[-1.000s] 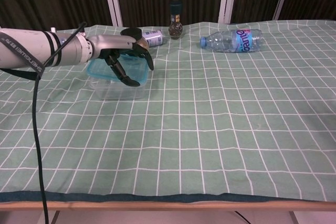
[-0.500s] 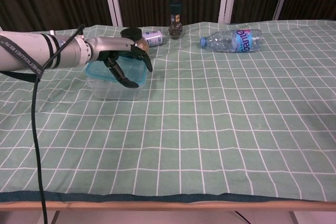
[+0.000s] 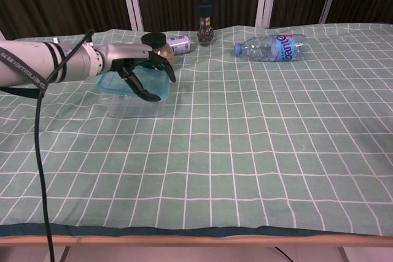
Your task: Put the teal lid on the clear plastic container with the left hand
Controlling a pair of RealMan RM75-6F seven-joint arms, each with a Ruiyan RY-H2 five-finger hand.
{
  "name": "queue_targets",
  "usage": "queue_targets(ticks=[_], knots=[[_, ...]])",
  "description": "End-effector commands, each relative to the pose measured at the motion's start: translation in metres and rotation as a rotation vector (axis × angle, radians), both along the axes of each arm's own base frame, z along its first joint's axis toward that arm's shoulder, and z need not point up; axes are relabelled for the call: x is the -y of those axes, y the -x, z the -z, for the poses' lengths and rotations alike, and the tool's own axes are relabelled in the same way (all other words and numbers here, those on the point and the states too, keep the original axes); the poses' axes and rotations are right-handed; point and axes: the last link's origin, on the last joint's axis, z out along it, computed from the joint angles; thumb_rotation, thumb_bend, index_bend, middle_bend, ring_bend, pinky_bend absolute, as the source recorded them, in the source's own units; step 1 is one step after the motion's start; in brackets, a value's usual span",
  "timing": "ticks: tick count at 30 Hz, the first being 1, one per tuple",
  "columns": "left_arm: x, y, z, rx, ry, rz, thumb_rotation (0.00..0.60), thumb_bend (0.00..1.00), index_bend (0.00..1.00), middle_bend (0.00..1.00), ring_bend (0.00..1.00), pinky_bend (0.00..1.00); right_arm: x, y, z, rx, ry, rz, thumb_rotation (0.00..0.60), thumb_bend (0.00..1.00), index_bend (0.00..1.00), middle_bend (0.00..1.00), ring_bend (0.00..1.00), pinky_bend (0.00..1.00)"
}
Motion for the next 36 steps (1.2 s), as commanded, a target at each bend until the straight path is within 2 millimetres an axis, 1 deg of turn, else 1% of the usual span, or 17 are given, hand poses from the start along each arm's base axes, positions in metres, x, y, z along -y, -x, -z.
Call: queue_targets(ticks=[1, 2, 5, 7, 13, 17, 36], knots=[[0.000, 0.002, -0.001, 0.006, -0.005, -0.003, 0.600, 0.31, 0.22, 0.25, 0.18, 0.19, 0.000, 0.000, 0.000, -0.001, -0.001, 0.000, 0.600, 0.22, 0.00, 0.00, 0.00, 0.00], [0.000, 0.002, -0.001, 0.007, -0.006, -0.003, 0.600, 0.31, 0.19, 0.22, 0.13, 0.15, 0.000, 0.000, 0.000, -0.002, -0.001, 0.000, 0.600, 0.22, 0.00, 0.00, 0.00, 0.00], [0.000, 0.003, -0.001, 0.008, -0.006, -0.004, 0.600, 0.31, 0.13, 0.15, 0.07, 0.12, 0.000, 0.000, 0.001, -0.002, -0.002, -0.001, 0.600, 0.22, 0.00, 0.00, 0.00, 0.00], [-0.001, 0.003, -0.002, 0.010, -0.009, -0.003, 0.600, 0.31, 0.06, 0.08, 0.01, 0.08, 0.000, 0.000, 0.001, -0.002, -0.002, 0.000, 0.600, 0.22, 0.00, 0.00, 0.00, 0.00], [0.001, 0.009, -0.003, 0.001, -0.007, -0.005, 0.600, 0.31, 0.00, 0.03, 0.00, 0.05, 0.000, 0.000, 0.000, -0.001, 0.003, -0.001, 0.600, 0.22, 0.00, 0.00, 0.00, 0.00], [0.001, 0.010, -0.004, 0.003, -0.012, -0.001, 0.600, 0.30, 0.00, 0.00, 0.00, 0.04, 0.000, 0.000, 0.000, -0.001, 0.003, -0.002, 0.600, 0.22, 0.00, 0.00, 0.00, 0.00], [0.004, 0.016, -0.005, -0.033, -0.003, 0.004, 0.600, 0.29, 0.00, 0.00, 0.00, 0.02, 0.000, 0.000, -0.001, 0.000, 0.006, -0.002, 0.600, 0.22, 0.00, 0.00, 0.00, 0.00]])
